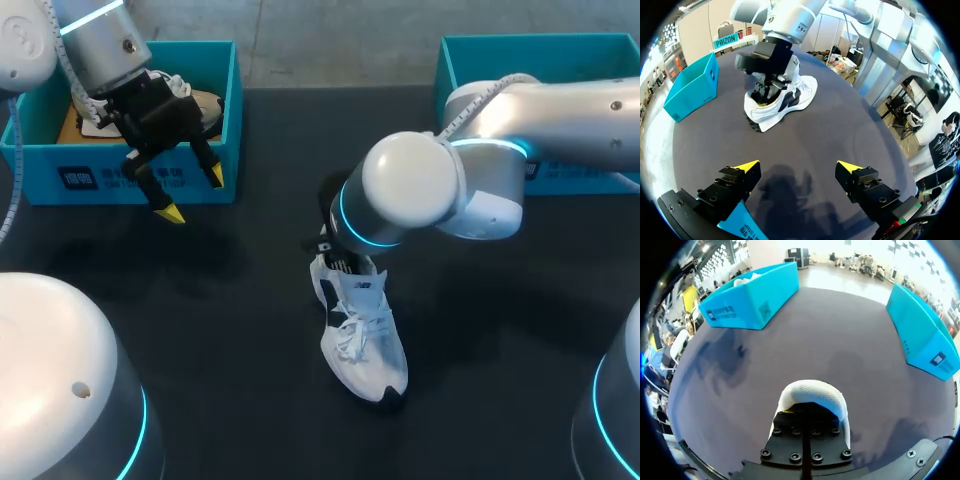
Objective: Take the shoe out of the shoebox, open the shoe tongue, remove and reinsert the insole, then place the shoe into the shoebox
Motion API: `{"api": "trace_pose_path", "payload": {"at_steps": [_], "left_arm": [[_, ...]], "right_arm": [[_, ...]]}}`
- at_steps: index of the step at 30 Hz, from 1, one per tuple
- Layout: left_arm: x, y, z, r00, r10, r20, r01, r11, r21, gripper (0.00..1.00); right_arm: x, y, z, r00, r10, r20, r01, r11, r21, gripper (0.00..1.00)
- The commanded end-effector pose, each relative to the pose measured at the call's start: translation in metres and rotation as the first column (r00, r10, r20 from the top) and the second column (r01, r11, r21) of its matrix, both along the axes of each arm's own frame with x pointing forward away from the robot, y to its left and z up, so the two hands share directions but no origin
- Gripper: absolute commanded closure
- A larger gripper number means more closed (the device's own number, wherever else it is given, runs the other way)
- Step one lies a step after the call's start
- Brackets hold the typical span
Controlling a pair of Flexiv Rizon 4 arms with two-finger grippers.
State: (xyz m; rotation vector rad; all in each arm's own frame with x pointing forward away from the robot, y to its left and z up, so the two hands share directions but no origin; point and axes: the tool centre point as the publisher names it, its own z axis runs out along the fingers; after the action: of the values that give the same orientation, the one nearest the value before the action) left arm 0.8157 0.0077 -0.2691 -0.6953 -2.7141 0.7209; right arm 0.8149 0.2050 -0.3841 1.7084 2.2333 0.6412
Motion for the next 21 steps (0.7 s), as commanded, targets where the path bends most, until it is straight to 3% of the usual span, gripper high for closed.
{"api": "trace_pose_path", "payload": {"at_steps": [1, 8, 21], "left_arm": [[0.0, 0.0, 0.0, 1.0, -0.001, 0.001, 0.001, 1.0, 0.001, 0.0], [0.0, 0.0, 0.0, 1.0, -0.001, 0.001, 0.001, 1.0, 0.001, 0.0], [0.0, 0.0, 0.0, 1.0, -0.001, 0.001, 0.001, 1.0, 0.001, 0.0]], "right_arm": [[0.004, 0.002, -0.013, 1.0, 0.006, -0.018, -0.006, 1.0, 0.009, 1.0], [-0.009, -0.001, -0.024, 0.994, 0.004, -0.113, -0.007, 1.0, -0.029, 1.0], [-0.062, -0.018, -0.034, 0.973, -0.044, -0.229, 0.026, 0.996, -0.084, 1.0]]}}
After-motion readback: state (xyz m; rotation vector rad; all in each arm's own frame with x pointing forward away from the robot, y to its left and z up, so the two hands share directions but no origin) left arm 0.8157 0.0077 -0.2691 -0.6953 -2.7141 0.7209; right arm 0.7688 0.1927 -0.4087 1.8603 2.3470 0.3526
